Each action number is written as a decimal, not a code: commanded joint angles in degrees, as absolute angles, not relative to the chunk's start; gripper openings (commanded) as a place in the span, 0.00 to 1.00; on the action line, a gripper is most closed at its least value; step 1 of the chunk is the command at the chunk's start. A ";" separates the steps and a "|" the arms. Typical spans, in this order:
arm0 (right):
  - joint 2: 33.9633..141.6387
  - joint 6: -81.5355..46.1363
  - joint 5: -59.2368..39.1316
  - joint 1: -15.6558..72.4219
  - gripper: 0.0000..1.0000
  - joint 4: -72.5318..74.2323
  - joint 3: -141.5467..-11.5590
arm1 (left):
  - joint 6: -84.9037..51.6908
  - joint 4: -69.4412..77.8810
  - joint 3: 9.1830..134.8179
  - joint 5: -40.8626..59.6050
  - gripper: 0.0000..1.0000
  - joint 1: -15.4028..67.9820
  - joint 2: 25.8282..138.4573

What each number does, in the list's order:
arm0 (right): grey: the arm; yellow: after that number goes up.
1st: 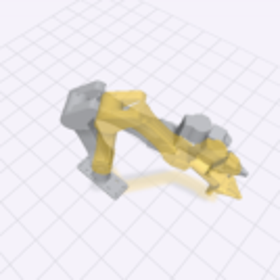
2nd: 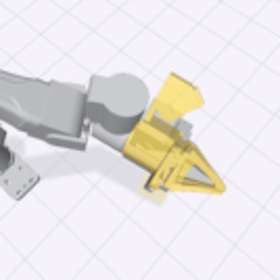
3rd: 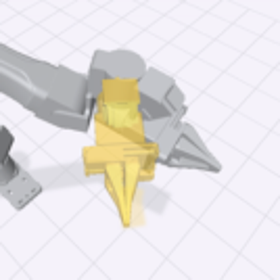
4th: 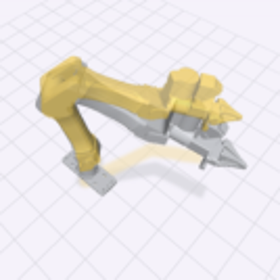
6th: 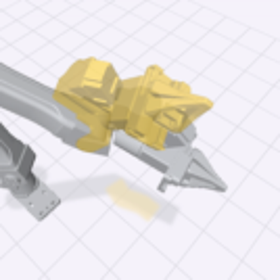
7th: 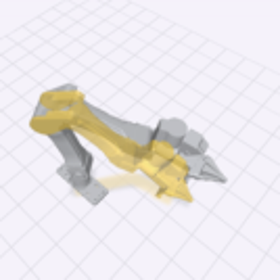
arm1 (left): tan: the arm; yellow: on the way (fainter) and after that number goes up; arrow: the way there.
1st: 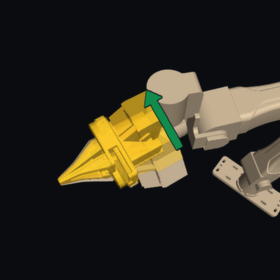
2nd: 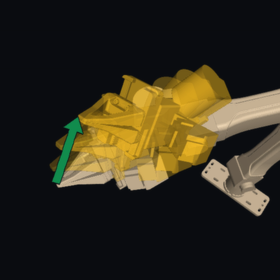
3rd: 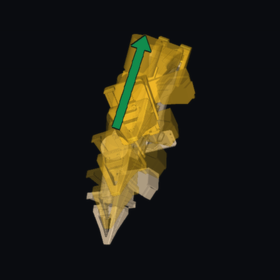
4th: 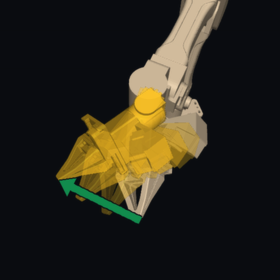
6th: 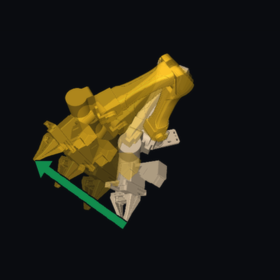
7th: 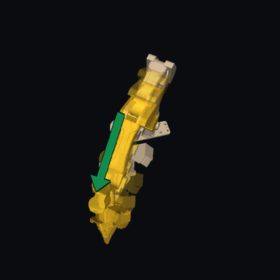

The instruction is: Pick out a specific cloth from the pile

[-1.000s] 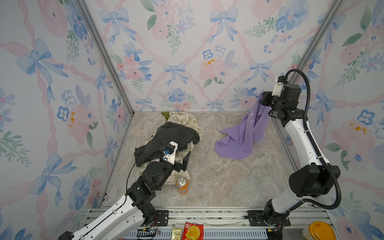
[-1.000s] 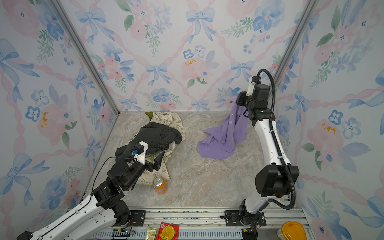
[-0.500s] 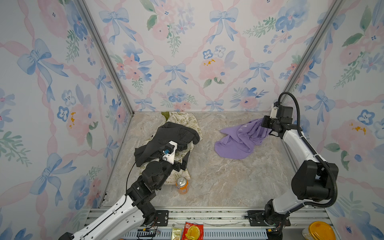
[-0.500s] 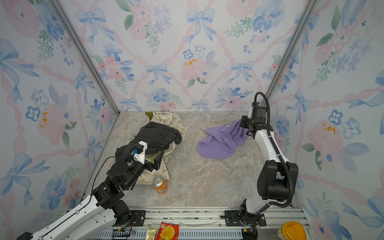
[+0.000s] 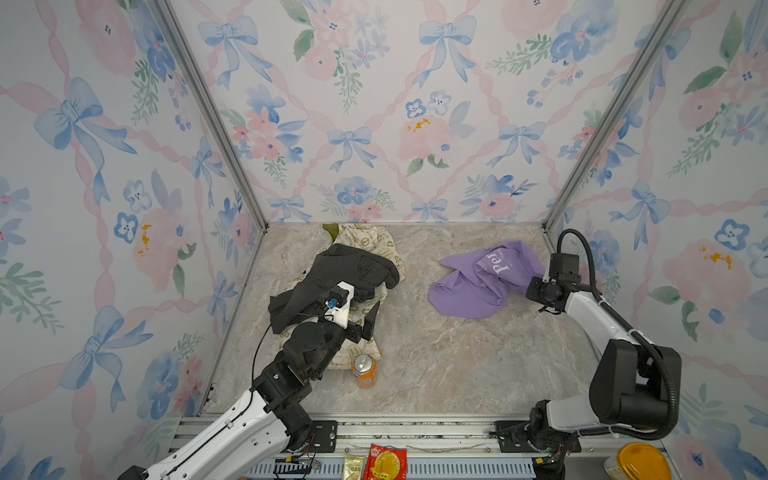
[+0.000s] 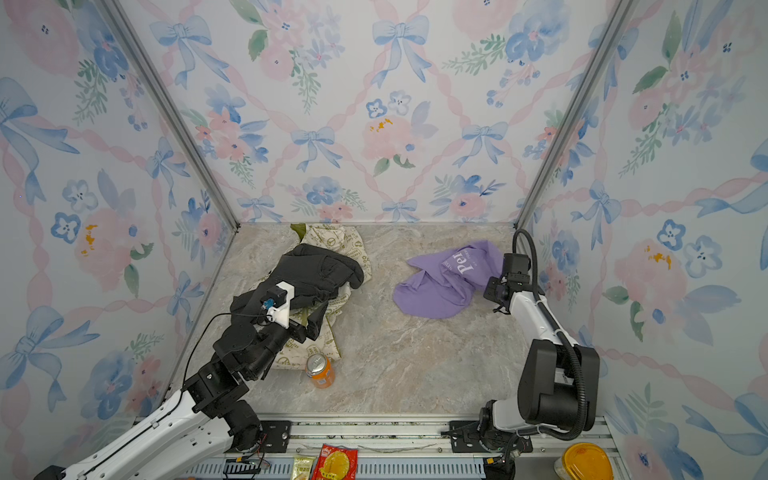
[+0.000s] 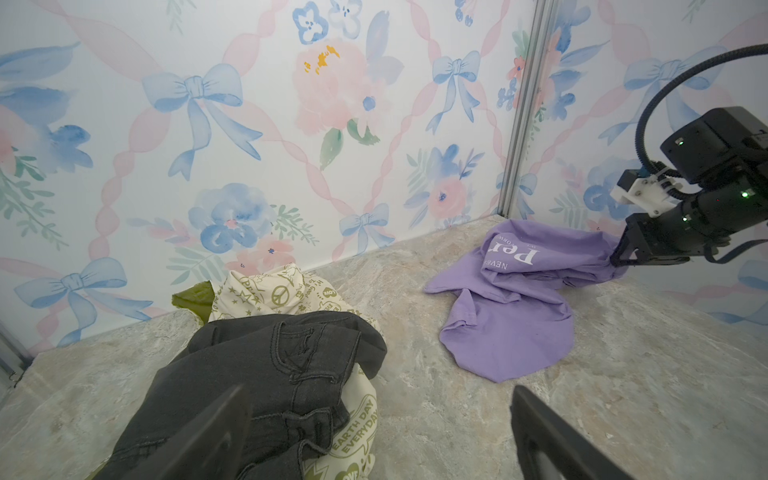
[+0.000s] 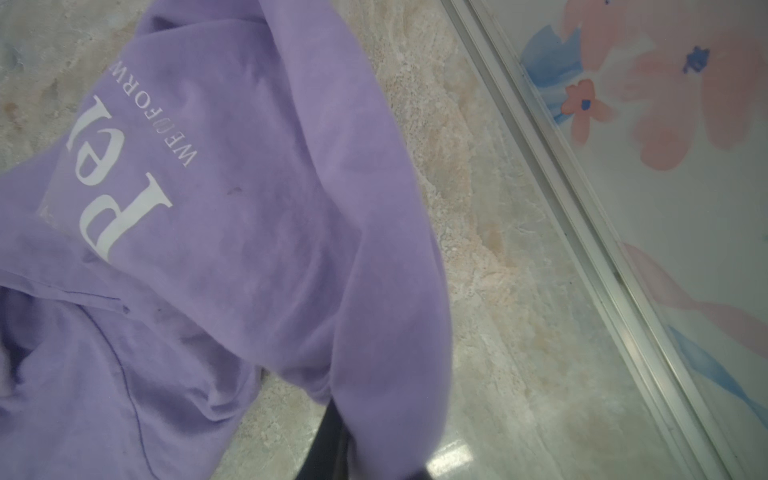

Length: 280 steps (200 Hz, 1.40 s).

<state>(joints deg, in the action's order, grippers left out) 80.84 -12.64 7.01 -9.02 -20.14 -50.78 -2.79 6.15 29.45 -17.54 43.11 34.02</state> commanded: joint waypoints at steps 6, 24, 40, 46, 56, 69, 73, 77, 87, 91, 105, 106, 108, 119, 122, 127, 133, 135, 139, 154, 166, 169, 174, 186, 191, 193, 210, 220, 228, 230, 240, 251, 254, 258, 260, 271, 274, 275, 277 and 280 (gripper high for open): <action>74.83 -15.18 8.10 -9.20 0.28 -19.87 -43.72 | -3.45 7.12 28.86 -17.50 0.98 42.50 33.75; 70.10 -16.21 6.98 -9.19 0.42 -19.99 -40.45 | -3.52 7.20 28.87 -17.57 0.98 42.37 33.75; 64.87 -16.69 6.86 -9.10 0.58 -21.24 -39.32 | -3.61 7.15 28.91 -17.90 0.98 42.36 33.92; 62.87 -16.57 6.97 -9.11 0.67 -21.96 -39.37 | -3.61 7.13 28.89 -17.87 0.98 42.41 33.93; 59.16 -16.44 6.95 -9.10 0.74 -23.19 -39.61 | -3.60 7.12 28.91 -18.03 0.98 42.32 33.93; 54.54 -16.49 6.94 -9.05 0.80 -23.85 -40.11 | -3.62 7.14 28.92 -18.73 0.98 42.27 33.93; 53.32 -16.60 6.82 -8.99 0.81 -23.81 -40.24 | -3.60 7.14 28.99 -19.14 0.98 42.28 33.97; 52.15 -16.76 6.46 -8.97 0.83 -23.66 -40.47 | -3.61 7.13 28.98 -19.55 0.98 42.28 34.01; 49.88 -16.80 5.20 -8.92 0.86 -22.85 -41.06 | -3.74 7.14 29.14 -20.43 0.98 42.28 34.01; 49.18 -16.90 4.75 -8.79 0.87 -22.58 -41.40 | -3.76 7.12 29.22 -20.77 0.98 42.28 34.01; 48.25 -17.07 3.83 -7.92 0.90 -21.66 -42.53 | -4.22 7.16 29.32 -21.85 0.98 42.19 34.01; 48.25 -17.06 3.80 -7.87 0.90 -21.69 -42.66 | -4.26 7.14 29.29 -21.91 0.98 42.19 34.01; 48.25 -17.12 3.79 -7.66 0.91 -21.64 -42.88 | -4.34 7.15 29.34 -22.07 0.98 42.19 34.01; 48.85 -16.93 3.71 -6.69 0.92 -21.75 -44.29 | -5.24 7.16 29.48 -22.79 0.98 42.19 34.01; 49.13 -16.77 3.61 -6.34 0.93 -21.74 -44.65 | -5.53 7.19 29.47 -23.05 0.98 42.19 34.01; 49.66 -16.34 3.60 -5.76 0.93 -21.75 -45.35 | -6.18 7.12 29.57 -23.55 0.98 42.19 33.99; 50.38 -15.71 3.56 -4.98 0.94 -21.65 -46.02 | -7.05 7.12 29.64 -24.30 0.98 42.18 34.01; 50.59 -15.49 3.53 -4.72 0.95 -21.61 -46.22 | -7.43 7.14 29.67 -24.60 0.98 42.19 34.01; 51.08 -14.96 3.43 -4.00 0.95 -21.37 -46.60 | -8.07 7.13 29.70 -25.22 0.98 42.19 34.01; 52.36 -12.80 3.36 -1.48 1.00 -20.17 -47.69 | -11.07 7.12 29.76 -28.71 0.98 42.19 36.01; 52.85 -11.45 3.45 0.61 0.98 -18.85 -47.98 | -13.91 7.31 29.44 -32.74 0.98 42.11 36.36; 52.89 -11.20 3.50 1.14 0.98 -18.44 -47.99 | -14.55 7.56 29.26 -33.88 0.98 42.10 36.44; 52.90 -10.79 3.50 1.94 0.97 -17.64 -47.76 | -15.62 8.45 28.87 -35.96 0.98 42.10 36.62; 52.49 -10.20 3.69 3.58 0.97 -15.06 -46.84 | -17.92 11.25 27.32 -40.49 0.98 41.93 37.13; 52.22 -10.13 3.74 4.12 0.97 -14.03 -46.24 | -18.14 13.02 26.66 -41.57 0.98 41.84 37.29; 52.17 -10.11 3.77 4.31 0.97 -13.55 -45.95 | -17.94 13.89 26.29 -41.92 0.98 41.84 37.43; 51.11 -10.43 3.69 5.12 0.97 -10.30 -44.13 | -15.33 23.12 22.38 -45.11 0.98 41.48 38.37; 50.20 -10.13 3.69 5.42 0.97 -8.23 -42.58 | -13.83 26.75 21.11 -47.28 0.98 40.65 39.55; 49.36 -9.71 3.74 5.37 0.97 -6.28 -40.96 | -12.51 28.34 20.76 -48.42 0.98 39.54 40.76; 49.21 -9.64 3.86 5.43 0.97 -5.81 -40.56 | -12.25 28.55 20.81 -48.56 0.98 39.24 41.06; 48.27 -9.36 4.98 5.44 0.97 -3.39 -38.15 | -10.49 30.38 20.23 -48.91 0.98 37.43 42.56; 47.59 -9.26 6.82 5.40 0.97 -0.96 -35.60 | -7.97 34.10 18.62 -48.61 0.98 35.08 44.30; 47.43 -9.17 7.28 5.40 0.97 -0.21 -34.88 | -7.30 35.21 18.08 -48.34 0.98 34.31 44.68; 47.33 -9.03 8.08 5.37 0.97 0.73 -33.89 | -6.52 36.67 17.40 -47.92 0.98 33.27 45.17; 47.30 -9.00 8.41 5.43 0.97 1.33 -33.28 | -6.31 37.31 17.05 -47.62 0.98 32.75 45.39; 47.34 -8.61 9.85 5.25 0.97 4.42 -30.55 | -4.94 40.56 15.21 -45.57 0.98 29.77 46.58; 47.42 -8.38 10.21 5.27 0.97 5.31 -29.98 | -4.79 41.47 14.84 -45.01 0.98 28.84 46.90; 47.49 -8.32 10.38 5.27 0.97 5.60 -29.71 | -4.73 41.74 14.63 -44.83 0.98 28.57 46.96; 47.58 -8.19 10.61 5.23 0.97 6.28 -29.25 | -4.61 42.34 14.25 -44.41 0.98 27.91 47.14; 47.82 -7.98 10.90 5.19 0.97 7.18 -28.61 | -4.36 43.40 13.71 -43.94 0.98 27.06 47.40</action>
<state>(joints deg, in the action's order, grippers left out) 47.51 -9.85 6.59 4.99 -1.78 -33.30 -9.10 32.21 17.17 -45.36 32.12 45.74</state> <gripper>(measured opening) 0.970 0.979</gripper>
